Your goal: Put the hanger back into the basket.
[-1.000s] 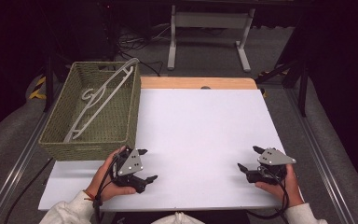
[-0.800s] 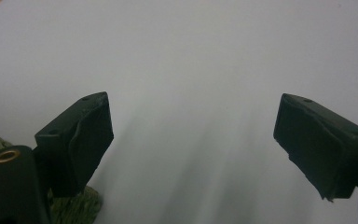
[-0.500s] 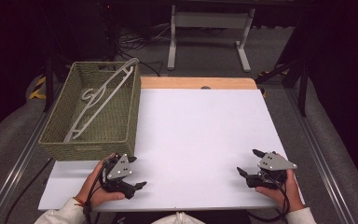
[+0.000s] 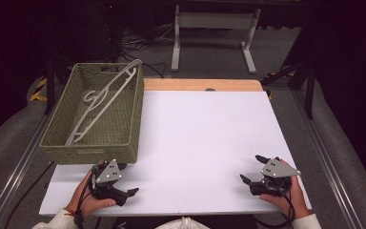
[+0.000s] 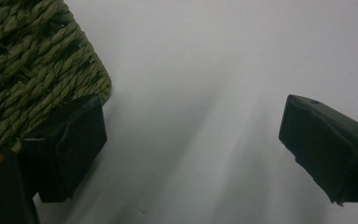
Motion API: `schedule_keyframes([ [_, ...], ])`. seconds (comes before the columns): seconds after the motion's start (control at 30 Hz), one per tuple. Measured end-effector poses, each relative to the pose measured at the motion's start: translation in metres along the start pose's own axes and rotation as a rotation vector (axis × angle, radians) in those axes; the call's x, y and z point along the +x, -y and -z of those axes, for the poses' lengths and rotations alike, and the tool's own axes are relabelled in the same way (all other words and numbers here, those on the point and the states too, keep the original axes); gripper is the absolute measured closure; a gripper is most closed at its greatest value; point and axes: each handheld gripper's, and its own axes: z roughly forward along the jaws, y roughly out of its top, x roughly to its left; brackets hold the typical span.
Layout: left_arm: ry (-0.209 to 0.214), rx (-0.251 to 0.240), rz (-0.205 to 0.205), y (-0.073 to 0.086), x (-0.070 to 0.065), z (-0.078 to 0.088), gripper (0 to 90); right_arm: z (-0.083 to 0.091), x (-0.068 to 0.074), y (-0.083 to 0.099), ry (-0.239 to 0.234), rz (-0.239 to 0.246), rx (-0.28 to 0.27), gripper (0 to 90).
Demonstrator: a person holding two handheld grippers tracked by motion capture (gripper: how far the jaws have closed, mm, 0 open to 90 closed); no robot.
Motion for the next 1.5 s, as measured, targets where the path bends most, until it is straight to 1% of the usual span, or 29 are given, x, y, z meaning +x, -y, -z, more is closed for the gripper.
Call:
schedule_keyframes([
  [0.03,-0.008,0.003,0.002,0.000,0.001,0.000,7.5,0.001,0.000,0.000,0.000,-0.001,-0.001,15.7],
  [0.1,-0.006,-0.005,0.005,0.002,0.001,0.001,7.1,0.001,0.001,0.001,-0.002,-0.001,-0.001,15.7],
  [0.17,-0.025,-0.004,0.006,0.002,0.002,0.002,7.0,0.001,0.001,0.001,-0.001,0.003,0.000,15.6],
  [0.2,-0.025,-0.004,0.006,0.002,0.002,0.002,6.8,0.001,0.001,0.001,-0.001,0.003,0.000,15.6],
  [0.27,-0.050,-0.008,0.020,0.004,0.004,0.004,6.5,0.002,0.002,0.001,-0.005,0.005,0.000,15.6],
  [0.3,-0.050,-0.008,0.020,0.004,0.004,0.004,6.5,0.002,0.002,0.001,-0.005,0.005,0.000,15.6],
  [0.37,-0.046,-0.023,0.032,0.004,0.007,0.005,6.4,0.001,0.003,0.001,-0.006,0.005,-0.001,15.6],
  [0.43,-0.053,-0.026,0.038,0.004,0.007,0.005,6.5,0.001,0.004,0.001,-0.012,0.010,0.000,15.6],
  [0.5,-0.060,-0.025,0.029,0.003,0.008,0.005,6.5,0.000,0.004,0.002,-0.014,0.012,0.000,15.6],
  [0.57,-0.066,-0.032,0.029,0.002,0.008,0.005,6.5,-0.001,0.004,0.003,-0.016,0.009,0.005,15.5],
  [0.67,-0.064,-0.029,0.032,0.002,0.008,0.004,6.5,-0.002,0.005,0.003,-0.019,0.011,0.008,15.5],
  [0.77,-0.074,-0.027,0.021,0.002,0.008,0.004,6.7,-0.002,0.006,0.003,-0.021,0.012,0.008,15.5],
  [0.83,-0.069,-0.036,0.027,0.002,0.008,0.005,6.8,-0.002,0.006,0.003,-0.024,0.016,0.010,15.6],
  [0.97,-0.080,-0.027,0.022,0.001,0.009,0.005,6.9,-0.003,0.006,0.004,-0.027,0.013,0.011,15.6],
  [1.07,-0.073,-0.025,0.019,0.001,0.009,0.004,7.0,-0.003,0.006,0.005,-0.032,0.011,0.014,15.6],
  [1.2,-0.077,-0.023,0.012,0.001,0.010,0.005,7.0,-0.005,0.006,0.005,-0.036,0.017,0.020,15.6],
  [1.27,-0.075,-0.025,0.017,0.001,0.011,0.005,7.0,-0.005,0.006,0.005,-0.034,0.017,0.020,15.3],
  [1.4,-0.076,-0.025,0.027,0.001,0.013,0.005,7.0,-0.004,0.002,0.005,0.008,-0.022,0.002,14.8],
  [1.5,-0.075,-0.026,0.029,0.001,0.014,0.004,7.0,-0.004,0.000,0.006,0.009,-0.036,0.002,15.0],
])
